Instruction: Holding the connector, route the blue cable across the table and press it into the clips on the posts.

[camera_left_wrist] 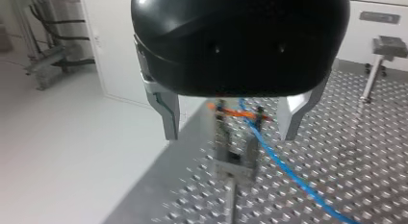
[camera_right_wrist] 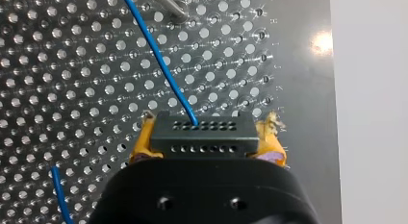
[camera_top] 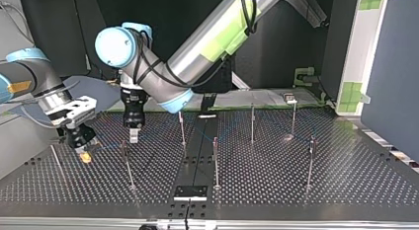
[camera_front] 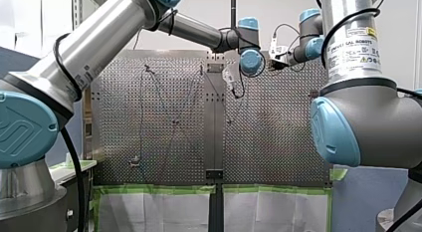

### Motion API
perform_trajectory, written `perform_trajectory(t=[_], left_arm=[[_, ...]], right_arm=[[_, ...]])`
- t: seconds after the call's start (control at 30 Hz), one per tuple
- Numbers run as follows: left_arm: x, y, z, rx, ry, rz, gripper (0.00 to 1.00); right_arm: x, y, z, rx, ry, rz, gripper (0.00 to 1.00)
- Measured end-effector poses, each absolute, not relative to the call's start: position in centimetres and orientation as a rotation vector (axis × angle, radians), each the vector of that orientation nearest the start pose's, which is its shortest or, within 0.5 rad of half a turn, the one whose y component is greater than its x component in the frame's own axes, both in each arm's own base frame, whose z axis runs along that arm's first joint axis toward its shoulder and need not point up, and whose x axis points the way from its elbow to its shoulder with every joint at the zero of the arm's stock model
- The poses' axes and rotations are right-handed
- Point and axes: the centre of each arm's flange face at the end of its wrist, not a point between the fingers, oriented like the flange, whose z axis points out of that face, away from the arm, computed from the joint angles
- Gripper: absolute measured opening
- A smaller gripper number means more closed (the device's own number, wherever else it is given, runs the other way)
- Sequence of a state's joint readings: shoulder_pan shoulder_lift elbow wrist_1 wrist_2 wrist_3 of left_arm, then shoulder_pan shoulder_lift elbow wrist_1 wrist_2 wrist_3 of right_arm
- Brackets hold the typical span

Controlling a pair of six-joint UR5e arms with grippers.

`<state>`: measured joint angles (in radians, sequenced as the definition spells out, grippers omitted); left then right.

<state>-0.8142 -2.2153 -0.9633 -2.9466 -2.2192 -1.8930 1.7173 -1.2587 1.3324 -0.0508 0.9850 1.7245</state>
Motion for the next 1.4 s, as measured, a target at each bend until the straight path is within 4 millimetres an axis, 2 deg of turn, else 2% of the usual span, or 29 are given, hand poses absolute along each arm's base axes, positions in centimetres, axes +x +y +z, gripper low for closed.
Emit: perform_trajectory(t=[0.33,0.63,1.03,1.4], left_arm=[[44.7,-56.6,43.0,-0.22,1.379,-0.467,1.0],[42.6,-54.6,45.2,-0.267,1.338,-0.473,1.0],[39.9,-52.4,48.0,-0.374,1.249,-0.605,1.0],[36.7,-50.6,50.4,-0.456,1.154,-0.764,1.0]], right_arm=[[27.6,-56.8,43.6,-2.32,1.27,-2.45,0.0],[27.8,-56.7,43.6,-2.32,1.268,-2.449,0.0],[28.0,-56.6,43.6,-2.321,1.266,-2.448,0.0],[28.7,-56.3,43.6,-2.324,1.252,-2.445,0.0]])
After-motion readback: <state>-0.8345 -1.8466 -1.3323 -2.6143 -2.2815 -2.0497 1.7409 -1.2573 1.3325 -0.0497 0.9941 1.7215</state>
